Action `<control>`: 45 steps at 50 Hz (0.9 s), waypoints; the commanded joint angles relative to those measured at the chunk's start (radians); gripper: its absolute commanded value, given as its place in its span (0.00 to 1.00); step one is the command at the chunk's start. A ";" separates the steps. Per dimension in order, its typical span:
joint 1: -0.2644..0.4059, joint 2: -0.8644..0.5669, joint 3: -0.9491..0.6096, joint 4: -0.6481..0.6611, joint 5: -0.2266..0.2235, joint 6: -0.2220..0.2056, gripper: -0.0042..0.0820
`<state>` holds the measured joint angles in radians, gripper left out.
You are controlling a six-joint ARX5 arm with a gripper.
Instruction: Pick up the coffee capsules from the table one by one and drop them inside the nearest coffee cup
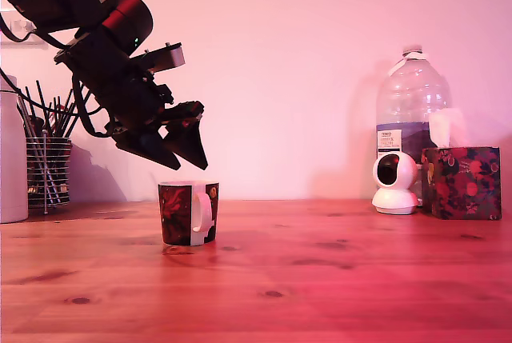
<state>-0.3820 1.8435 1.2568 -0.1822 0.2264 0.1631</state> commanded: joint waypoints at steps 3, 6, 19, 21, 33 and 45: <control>-0.006 -0.019 0.006 -0.013 0.005 0.005 0.14; -0.006 -0.036 0.006 -0.023 0.005 0.002 0.02; 0.005 -0.108 -0.051 -0.056 0.024 -0.003 0.02; 0.014 -0.126 -0.079 -0.042 0.027 -0.006 0.02; 0.085 -0.247 -0.301 0.101 0.035 -0.066 0.02; 0.179 -0.439 -0.552 0.245 0.042 -0.145 0.02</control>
<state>-0.2142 1.4647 0.7490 0.0303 0.2630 0.0330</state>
